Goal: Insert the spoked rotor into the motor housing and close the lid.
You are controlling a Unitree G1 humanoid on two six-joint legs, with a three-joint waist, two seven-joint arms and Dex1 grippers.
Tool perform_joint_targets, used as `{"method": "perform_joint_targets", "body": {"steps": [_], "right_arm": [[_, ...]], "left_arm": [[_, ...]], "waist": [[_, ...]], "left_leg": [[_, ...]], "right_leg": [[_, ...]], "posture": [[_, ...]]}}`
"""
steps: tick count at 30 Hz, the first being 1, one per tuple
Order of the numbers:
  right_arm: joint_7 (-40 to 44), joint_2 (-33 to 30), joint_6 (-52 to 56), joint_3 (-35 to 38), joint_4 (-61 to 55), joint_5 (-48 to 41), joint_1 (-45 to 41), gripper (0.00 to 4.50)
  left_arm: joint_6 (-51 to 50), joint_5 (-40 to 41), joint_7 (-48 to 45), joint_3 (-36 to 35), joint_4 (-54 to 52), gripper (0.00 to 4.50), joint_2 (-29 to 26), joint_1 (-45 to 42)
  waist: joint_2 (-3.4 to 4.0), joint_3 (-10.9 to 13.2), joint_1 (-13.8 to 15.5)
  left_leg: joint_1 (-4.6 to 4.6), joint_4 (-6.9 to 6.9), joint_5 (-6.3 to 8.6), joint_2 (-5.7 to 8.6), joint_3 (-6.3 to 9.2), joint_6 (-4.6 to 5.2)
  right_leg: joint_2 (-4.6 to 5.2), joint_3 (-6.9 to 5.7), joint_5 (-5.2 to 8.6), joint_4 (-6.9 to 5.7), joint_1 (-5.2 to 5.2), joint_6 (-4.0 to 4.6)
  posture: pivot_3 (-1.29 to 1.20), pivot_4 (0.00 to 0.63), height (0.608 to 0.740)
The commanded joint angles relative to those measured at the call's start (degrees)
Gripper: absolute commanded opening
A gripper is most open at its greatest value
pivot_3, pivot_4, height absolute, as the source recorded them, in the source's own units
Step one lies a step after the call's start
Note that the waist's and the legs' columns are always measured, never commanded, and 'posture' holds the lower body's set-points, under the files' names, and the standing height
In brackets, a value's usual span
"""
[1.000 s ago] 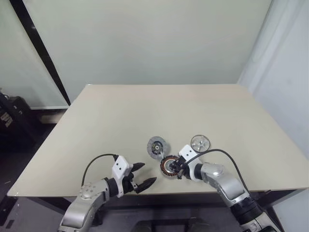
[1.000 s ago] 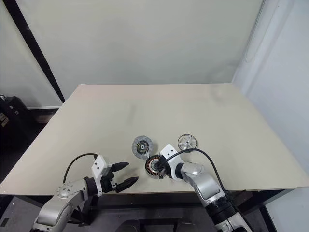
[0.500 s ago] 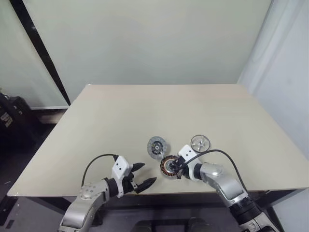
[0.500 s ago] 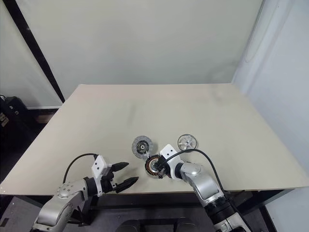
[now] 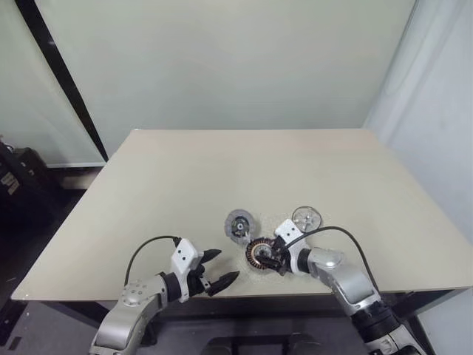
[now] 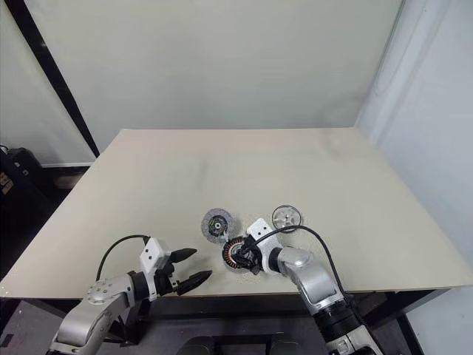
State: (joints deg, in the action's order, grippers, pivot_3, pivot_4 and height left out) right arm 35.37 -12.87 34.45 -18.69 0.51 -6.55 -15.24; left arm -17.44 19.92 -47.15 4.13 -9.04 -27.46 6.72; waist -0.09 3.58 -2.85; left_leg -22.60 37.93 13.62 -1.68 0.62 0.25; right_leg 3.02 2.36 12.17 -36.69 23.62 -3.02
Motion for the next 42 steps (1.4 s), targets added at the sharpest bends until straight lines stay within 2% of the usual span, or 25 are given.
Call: {"method": "perform_joint_targets", "body": {"steps": [1,3,11,15,20,23,29,34,42], "right_arm": [[0.48,-0.26,1.18,1.71,-4.49,-1.69,-1.09,3.27],[0.09,-0.70,0.68,0.89,-4.22,-0.64,-0.96,2.83],[-0.68,-0.08,-3.42,-2.91,4.23,2.61,-0.59,0.01],[-0.79,0.27,-4.79,-3.04,6.27,3.28,-0.37,0.01],[-0.95,1.22,-2.30,1.53,-0.10,-0.84,-0.98,0.01],[-2.01,1.43,0.15,5.73,-4.63,-3.58,-2.13,0.61],[-6.39,1.03,3.07,12.79,-6.05,-5.45,-3.63,2.63],[-12.51,0.16,2.78,18.98,-1.79,-4.65,-5.11,4.42],[-19.25,1.29,1.18,26.17,9.52,-5.69,-9.19,4.47]], "left_arm": [[0.70,-0.05,-0.15,-0.03,-1.91,4.50,-0.25,-0.51],[0.68,-0.12,-0.11,0.07,-1.80,4.50,-0.19,-0.79],[1.40,-0.36,-0.27,0.04,-0.88,4.50,0.03,-1.32],[1.61,-0.34,-0.16,-0.19,-1.01,4.50,0.00,-1.16],[1.80,-0.35,-0.14,-0.27,-1.06,4.50,-0.05,-0.95],[1.91,-0.40,-0.13,-0.14,-0.90,4.50,0.08,-1.07],[2.35,-0.70,-0.36,0.15,0.12,4.50,0.65,-1.95],[2.40,-0.84,-0.43,0.20,0.30,4.50,0.98,-2.53],[2.90,-0.98,-0.72,0.11,1.16,4.50,1.19,-3.42]], "waist": [[0.00,0.00,0.01],[0.00,0.00,0.01],[0.00,0.00,-0.01],[-0.05,-0.06,-0.01],[-0.06,-0.07,0.01],[-0.05,-0.06,0.00],[-0.06,-0.07,0.02],[-0.05,-0.07,0.00],[-0.03,-0.07,-0.04]], "left_leg": [[0.00,-0.02,-0.02,0.00,0.00,0.03],[0.00,-0.05,-0.09,0.00,0.01,0.16],[0.01,-0.02,-0.09,0.00,-0.01,0.15],[0.06,-0.01,-0.07,0.00,-0.01,0.12],[0.04,0.00,-0.07,-0.01,0.00,0.11],[-0.01,0.00,-0.08,-0.01,-0.01,0.13],[0.00,-0.04,-0.08,0.00,0.03,0.14],[-0.04,-0.06,-0.10,0.01,-0.01,0.16],[-0.03,-0.07,-0.11,0.00,-0.02,0.19]], "right_leg": [[0.00,0.00,0.00,-0.01,0.00,0.00],[-0.01,-0.01,0.00,0.00,0.01,0.00],[-0.01,0.00,0.00,0.01,0.01,0.00],[-0.01,0.00,0.00,0.01,-0.05,0.00],[-0.01,0.01,0.00,0.00,-0.04,0.00],[-0.01,0.02,0.00,0.00,-0.01,0.00],[-0.01,-0.02,0.00,0.01,0.00,0.00],[-0.01,0.01,0.00,0.01,-0.03,0.00],[-0.06,0.04,-0.02,-0.02,-0.04,0.03]], "posture": [[0.00,0.000,0.740],[0.00,0.000,0.740],[0.00,0.000,0.740],[0.00,0.000,0.740],[0.00,0.000,0.740],[0.00,0.000,0.740],[0.00,0.000,0.740],[0.00,0.000,0.740],[0.00,0.000,0.740]]}}
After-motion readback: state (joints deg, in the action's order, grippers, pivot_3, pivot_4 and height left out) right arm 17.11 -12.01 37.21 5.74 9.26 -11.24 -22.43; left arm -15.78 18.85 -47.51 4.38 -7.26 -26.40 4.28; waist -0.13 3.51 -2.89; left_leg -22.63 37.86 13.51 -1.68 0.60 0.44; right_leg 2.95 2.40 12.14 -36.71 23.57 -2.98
